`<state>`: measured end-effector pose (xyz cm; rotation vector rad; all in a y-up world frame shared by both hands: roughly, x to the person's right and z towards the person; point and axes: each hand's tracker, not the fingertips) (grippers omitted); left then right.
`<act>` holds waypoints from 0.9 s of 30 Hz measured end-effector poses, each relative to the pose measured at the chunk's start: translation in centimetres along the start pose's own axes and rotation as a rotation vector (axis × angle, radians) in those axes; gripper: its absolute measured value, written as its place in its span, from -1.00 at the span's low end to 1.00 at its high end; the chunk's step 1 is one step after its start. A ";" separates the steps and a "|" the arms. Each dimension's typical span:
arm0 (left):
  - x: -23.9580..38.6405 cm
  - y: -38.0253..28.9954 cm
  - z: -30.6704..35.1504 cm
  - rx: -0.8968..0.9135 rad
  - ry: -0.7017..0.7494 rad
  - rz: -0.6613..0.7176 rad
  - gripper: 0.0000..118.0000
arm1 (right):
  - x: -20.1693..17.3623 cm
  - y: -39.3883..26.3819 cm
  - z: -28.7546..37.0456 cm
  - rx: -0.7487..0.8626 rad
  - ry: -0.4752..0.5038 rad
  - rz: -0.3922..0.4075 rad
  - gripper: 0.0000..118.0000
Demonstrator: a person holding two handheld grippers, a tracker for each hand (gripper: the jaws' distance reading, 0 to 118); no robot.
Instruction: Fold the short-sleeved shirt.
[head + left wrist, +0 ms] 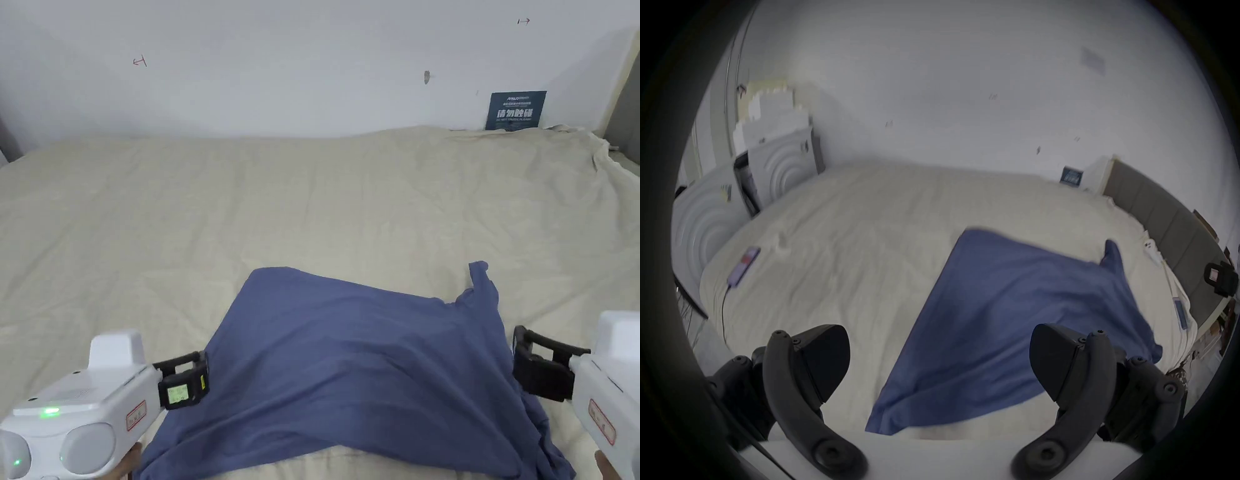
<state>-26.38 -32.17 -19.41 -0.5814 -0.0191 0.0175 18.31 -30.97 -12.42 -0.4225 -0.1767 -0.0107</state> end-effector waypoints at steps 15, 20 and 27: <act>4.4 2.1 1.8 0.247 -0.122 -0.028 -1.00 | -1.5 1.2 2.2 0.220 -0.018 0.041 -1.00; 4.6 2.9 0.2 0.194 -0.152 -0.039 -1.00 | -2.4 1.9 1.9 0.211 -0.007 0.033 -1.00; 4.5 5.9 -4.7 0.113 -0.200 -0.074 -1.00 | -2.1 2.5 -1.3 0.178 -0.010 0.033 -1.00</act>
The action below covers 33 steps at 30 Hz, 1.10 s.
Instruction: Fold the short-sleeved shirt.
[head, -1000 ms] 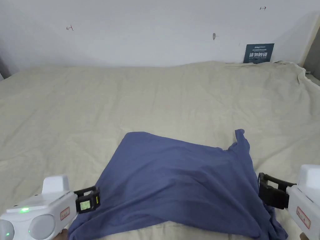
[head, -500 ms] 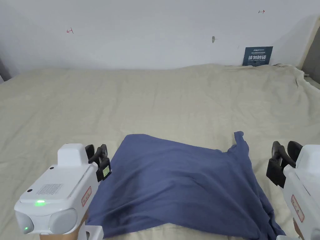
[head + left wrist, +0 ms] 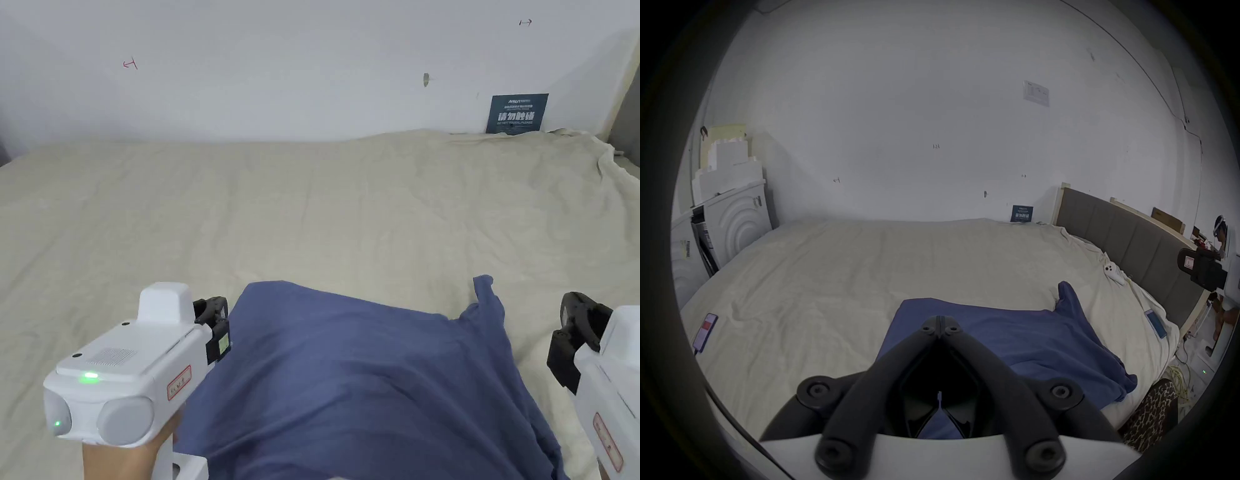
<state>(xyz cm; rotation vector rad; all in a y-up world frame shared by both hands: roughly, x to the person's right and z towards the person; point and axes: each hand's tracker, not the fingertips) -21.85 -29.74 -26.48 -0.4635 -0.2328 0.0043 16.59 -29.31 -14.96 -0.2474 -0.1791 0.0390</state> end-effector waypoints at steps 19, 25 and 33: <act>-5.6 1.1 -32.3 -0.524 0.035 -0.038 0.45 | -1.5 -3.1 -11.7 -0.179 -0.005 -0.030 -1.00; -5.0 1.1 -37.5 -0.582 0.066 -0.087 0.38 | -0.4 -5.1 -13.6 -0.227 -0.021 -0.020 -1.00; -3.8 0.1 -38.3 -0.670 0.017 -0.093 -0.58 | -0.3 -5.6 -13.5 -0.269 -0.027 -0.031 -1.00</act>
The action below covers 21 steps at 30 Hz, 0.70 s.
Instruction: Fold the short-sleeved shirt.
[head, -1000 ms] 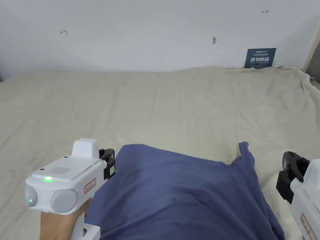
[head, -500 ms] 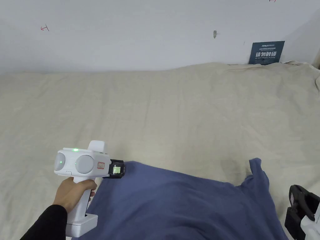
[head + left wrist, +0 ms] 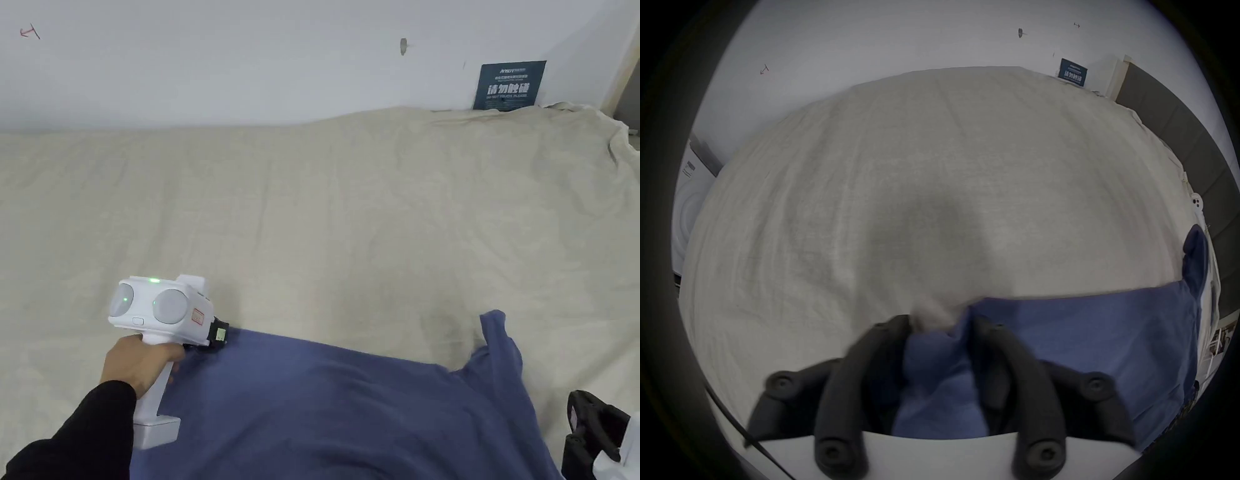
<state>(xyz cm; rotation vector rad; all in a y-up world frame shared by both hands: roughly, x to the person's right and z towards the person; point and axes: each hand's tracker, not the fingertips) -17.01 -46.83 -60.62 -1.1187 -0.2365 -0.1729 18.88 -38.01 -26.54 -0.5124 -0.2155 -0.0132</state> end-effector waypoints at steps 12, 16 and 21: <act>1.1 -3.3 8.2 0.188 -0.087 -0.009 -0.96 | 3.8 1.4 -5.5 -0.173 0.071 -0.083 -0.72; 1.1 -4.5 12.1 0.224 -0.106 -0.009 -0.96 | 4.7 1.5 -10.0 -0.252 0.096 -0.050 0.70; 1.2 -5.3 15.1 0.252 -0.106 -0.022 -0.96 | 5.3 0.3 -13.9 -0.330 0.134 -0.071 0.72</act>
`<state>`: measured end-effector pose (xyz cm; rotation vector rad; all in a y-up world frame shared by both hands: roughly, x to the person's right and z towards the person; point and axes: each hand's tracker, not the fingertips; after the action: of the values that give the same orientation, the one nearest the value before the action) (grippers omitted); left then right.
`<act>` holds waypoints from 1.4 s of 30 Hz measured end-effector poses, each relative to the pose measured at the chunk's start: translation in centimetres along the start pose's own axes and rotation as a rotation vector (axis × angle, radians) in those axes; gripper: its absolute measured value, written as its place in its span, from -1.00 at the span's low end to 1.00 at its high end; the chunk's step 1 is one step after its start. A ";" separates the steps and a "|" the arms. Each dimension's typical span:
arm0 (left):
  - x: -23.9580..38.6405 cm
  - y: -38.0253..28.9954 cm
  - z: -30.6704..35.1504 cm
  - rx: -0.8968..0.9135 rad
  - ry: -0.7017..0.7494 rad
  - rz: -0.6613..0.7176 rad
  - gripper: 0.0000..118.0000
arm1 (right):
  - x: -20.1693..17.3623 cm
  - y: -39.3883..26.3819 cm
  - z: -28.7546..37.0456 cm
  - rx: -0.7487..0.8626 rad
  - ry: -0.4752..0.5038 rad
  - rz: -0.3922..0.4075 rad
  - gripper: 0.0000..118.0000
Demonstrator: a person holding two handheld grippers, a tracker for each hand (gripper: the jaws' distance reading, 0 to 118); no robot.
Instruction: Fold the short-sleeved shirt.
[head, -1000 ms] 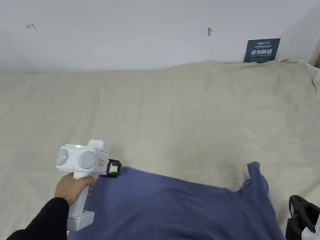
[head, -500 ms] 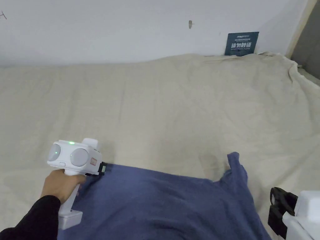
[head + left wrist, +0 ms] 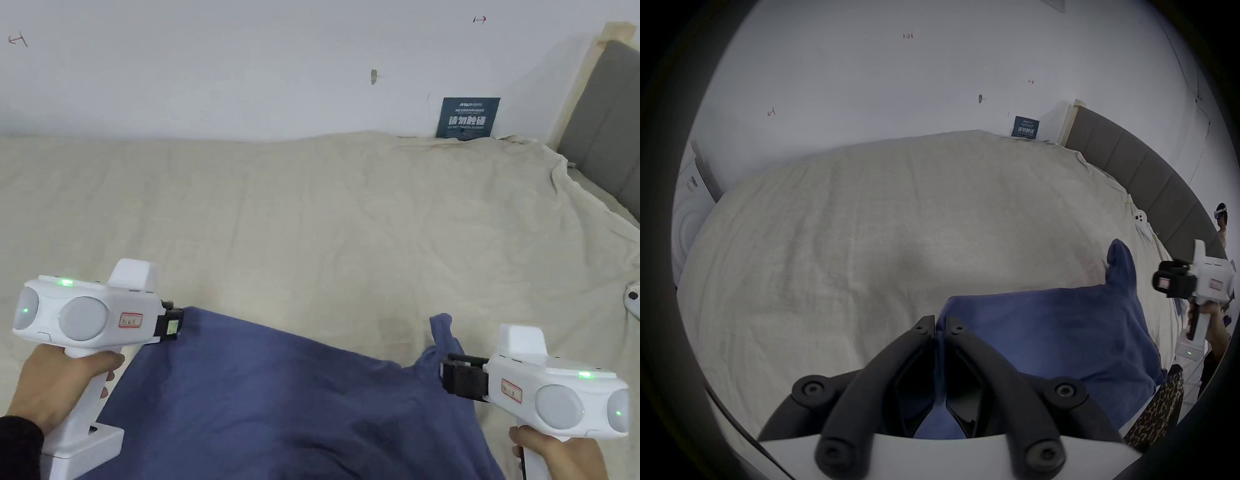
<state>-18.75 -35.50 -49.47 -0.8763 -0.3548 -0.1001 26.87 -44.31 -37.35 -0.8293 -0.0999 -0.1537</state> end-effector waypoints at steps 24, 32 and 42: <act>-0.9 -1.7 3.6 0.044 0.025 0.077 -0.96 | -2.3 0.3 6.7 0.090 0.168 -0.072 -1.00; -2.1 0.0 10.5 0.202 0.034 0.138 -0.96 | -2.8 5.2 14.8 0.308 0.258 -0.088 -1.00; -2.5 7.4 20.2 0.401 0.115 0.091 -0.96 | -4.6 14.9 21.7 0.527 0.285 -0.043 -1.00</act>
<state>-24.68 -15.46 -43.94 -0.4866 -0.2161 0.0063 24.35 -17.90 -34.29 -0.2748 0.1081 -0.2701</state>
